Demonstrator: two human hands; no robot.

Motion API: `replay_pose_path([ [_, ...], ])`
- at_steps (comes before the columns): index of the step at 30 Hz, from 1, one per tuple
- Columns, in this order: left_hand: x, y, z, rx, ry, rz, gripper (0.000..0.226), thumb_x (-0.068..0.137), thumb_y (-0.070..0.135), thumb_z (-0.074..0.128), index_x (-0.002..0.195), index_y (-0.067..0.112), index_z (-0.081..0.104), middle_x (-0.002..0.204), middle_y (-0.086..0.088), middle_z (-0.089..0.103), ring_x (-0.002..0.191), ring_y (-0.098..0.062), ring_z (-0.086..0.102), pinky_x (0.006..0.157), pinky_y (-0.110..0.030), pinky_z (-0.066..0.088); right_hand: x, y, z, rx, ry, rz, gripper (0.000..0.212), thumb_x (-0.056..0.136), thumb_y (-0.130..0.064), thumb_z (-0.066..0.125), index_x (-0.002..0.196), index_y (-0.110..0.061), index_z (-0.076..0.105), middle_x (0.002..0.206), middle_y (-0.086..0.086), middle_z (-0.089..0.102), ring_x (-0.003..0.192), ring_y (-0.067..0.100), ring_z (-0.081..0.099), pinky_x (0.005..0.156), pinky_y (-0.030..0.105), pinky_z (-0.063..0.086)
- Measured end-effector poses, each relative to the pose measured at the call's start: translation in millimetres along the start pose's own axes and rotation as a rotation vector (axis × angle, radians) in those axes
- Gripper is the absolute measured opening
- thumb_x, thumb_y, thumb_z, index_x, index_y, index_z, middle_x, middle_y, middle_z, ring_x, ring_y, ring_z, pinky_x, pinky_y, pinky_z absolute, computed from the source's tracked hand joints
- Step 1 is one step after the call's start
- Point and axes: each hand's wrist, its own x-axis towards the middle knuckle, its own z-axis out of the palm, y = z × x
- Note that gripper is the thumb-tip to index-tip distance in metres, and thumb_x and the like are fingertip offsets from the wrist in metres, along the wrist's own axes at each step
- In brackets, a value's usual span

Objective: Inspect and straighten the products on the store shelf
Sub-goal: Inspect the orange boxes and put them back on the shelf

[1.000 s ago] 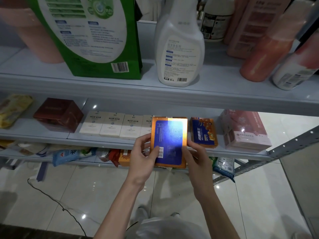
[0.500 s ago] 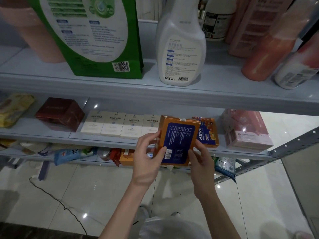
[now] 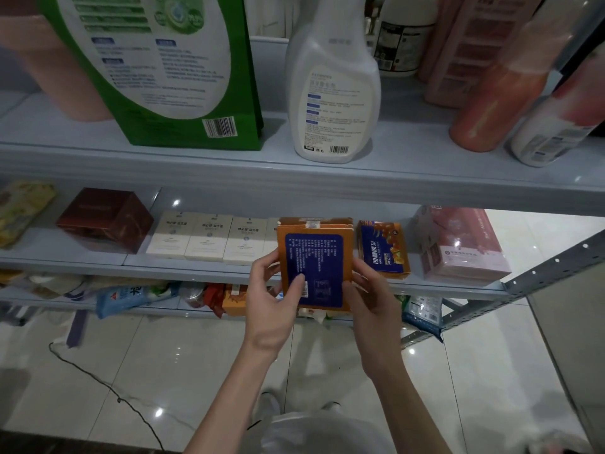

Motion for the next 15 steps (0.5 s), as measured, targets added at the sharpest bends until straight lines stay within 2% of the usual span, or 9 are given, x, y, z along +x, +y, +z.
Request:
replay_pose_path([
  [2,1,-1,-1,-0.015,0.018,-0.005,0.046,0.094,0.007,0.068,0.129,0.03,0.051,0.131,0.016,0.059,0.123,0.005,0.054,0.097,-0.028,0.057,-1,0,1,-0.075,-0.032,-0.083,0.041,0.096,-0.025,0.064,0.134,-0.042,0.063,0.138,-0.008,0.056,0.129,0.015,0.057,0.088,0.034,0.062],
  [4,2,-1,-4,-0.035,0.026,-0.017,0.046,0.097,0.002,0.063,0.128,0.032,0.051,0.131,0.018,0.059,0.122,0.008,0.054,0.097,-0.026,0.057,-1,-4,4,-0.099,-0.057,-0.131,0.043,0.094,-0.026,0.065,0.132,-0.045,0.062,0.136,-0.013,0.051,0.132,0.01,0.052,0.087,0.027,0.061],
  [6,4,-1,-5,-0.042,0.03,-0.038,0.046,0.098,0.0,0.061,0.129,0.032,0.051,0.13,0.019,0.059,0.12,0.012,0.054,0.095,-0.025,0.057,-1,-5,6,-0.103,-0.076,-0.156,0.041,0.094,-0.025,0.066,0.131,-0.042,0.065,0.136,-0.011,0.05,0.133,0.01,0.05,0.089,0.023,0.059],
  [9,5,0,-8,-0.015,0.027,-0.041,0.045,0.099,0.004,0.06,0.133,0.031,0.052,0.128,0.02,0.059,0.115,0.017,0.053,0.084,-0.017,0.058,1,3,5,-0.15,-0.084,-0.173,0.044,0.099,-0.021,0.067,0.14,-0.032,0.058,0.142,-0.003,0.046,0.134,0.022,0.051,0.095,0.035,0.059],
  [11,6,-1,-10,0.007,0.007,-0.053,0.045,0.1,0.011,0.062,0.139,0.03,0.053,0.128,0.02,0.061,0.118,0.012,0.055,0.081,-0.018,0.057,1,6,4,-0.14,-0.089,-0.16,0.051,0.096,-0.019,0.066,0.145,-0.03,0.055,0.144,-0.002,0.046,0.133,0.028,0.054,0.095,0.043,0.059],
  [12,6,-1,-10,0.01,0.003,-0.065,0.046,0.099,0.015,0.064,0.141,0.03,0.053,0.128,0.018,0.062,0.12,0.006,0.057,0.081,-0.02,0.058,1,5,4,-0.097,-0.085,-0.132,0.05,0.097,-0.017,0.066,0.144,-0.029,0.055,0.144,-0.004,0.048,0.13,0.027,0.057,0.092,0.043,0.06],
  [15,8,1,-10,-0.02,0.058,-0.092,0.037,0.094,0.018,0.071,0.128,0.028,0.06,0.122,0.011,0.068,0.117,-0.005,0.063,0.085,-0.031,0.059,-1,-5,5,0.081,-0.026,0.014,0.037,0.1,-0.001,0.061,0.13,-0.023,0.059,0.125,-0.019,0.067,0.11,0.015,0.071,0.078,0.027,0.061],
])
